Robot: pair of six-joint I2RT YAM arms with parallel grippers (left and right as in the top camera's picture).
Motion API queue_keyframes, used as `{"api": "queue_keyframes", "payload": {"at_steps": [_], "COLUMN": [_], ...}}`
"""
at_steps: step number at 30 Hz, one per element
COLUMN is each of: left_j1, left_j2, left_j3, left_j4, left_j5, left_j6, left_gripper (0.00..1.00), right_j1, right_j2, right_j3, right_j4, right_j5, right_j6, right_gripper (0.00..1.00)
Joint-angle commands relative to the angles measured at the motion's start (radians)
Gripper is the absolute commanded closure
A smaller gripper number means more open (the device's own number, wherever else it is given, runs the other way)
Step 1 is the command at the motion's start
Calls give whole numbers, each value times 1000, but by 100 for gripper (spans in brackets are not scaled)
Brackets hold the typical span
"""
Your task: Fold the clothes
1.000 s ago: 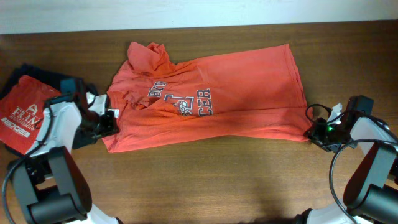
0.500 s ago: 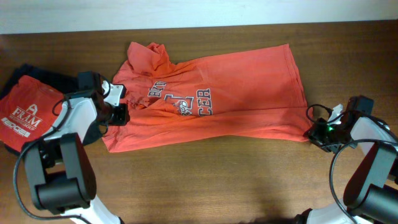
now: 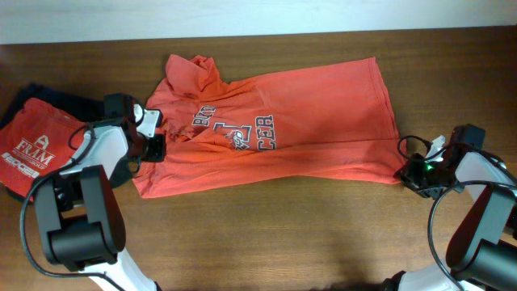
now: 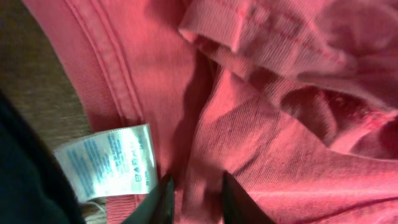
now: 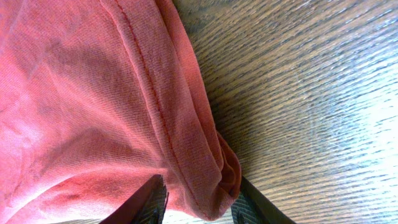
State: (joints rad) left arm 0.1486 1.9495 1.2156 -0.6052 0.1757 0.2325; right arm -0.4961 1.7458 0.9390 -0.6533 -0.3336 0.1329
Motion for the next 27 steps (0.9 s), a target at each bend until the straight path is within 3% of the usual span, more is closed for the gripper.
{"api": "queue_keyframes", "payload": {"at_steps": [1,9,15,20,22,25,27], "left_j1": [-3,15,87,115,116,116,116], "left_j2": [23,23,21,21,21,21,21], "left_j3": [13,70,151,151,151,151,151], "left_j4": [-6,-67,-82,-84,-85,-87,-85], "left_j5": [5,15,11,1,-16,-25,-35], "left_j6": [8,8,-63,-63,-63,-63,-63], "left_gripper": [97,100,100,100,100,100,100], "right_j1": [-2,-2,-2,-2,-2,-2,-2], "right_j2": [11,11,12,12,12,12,12], "right_j3": [10,10,9,9,9,9,9], "right_j4": [-5,-6,-39,-47,-44,-40,-32], "right_j5": [-6,-6,71,131,153,163,162], "right_j6": [8,7,32,45,53,53,53], "right_gripper": [61,60,61,71,79,81,77]}}
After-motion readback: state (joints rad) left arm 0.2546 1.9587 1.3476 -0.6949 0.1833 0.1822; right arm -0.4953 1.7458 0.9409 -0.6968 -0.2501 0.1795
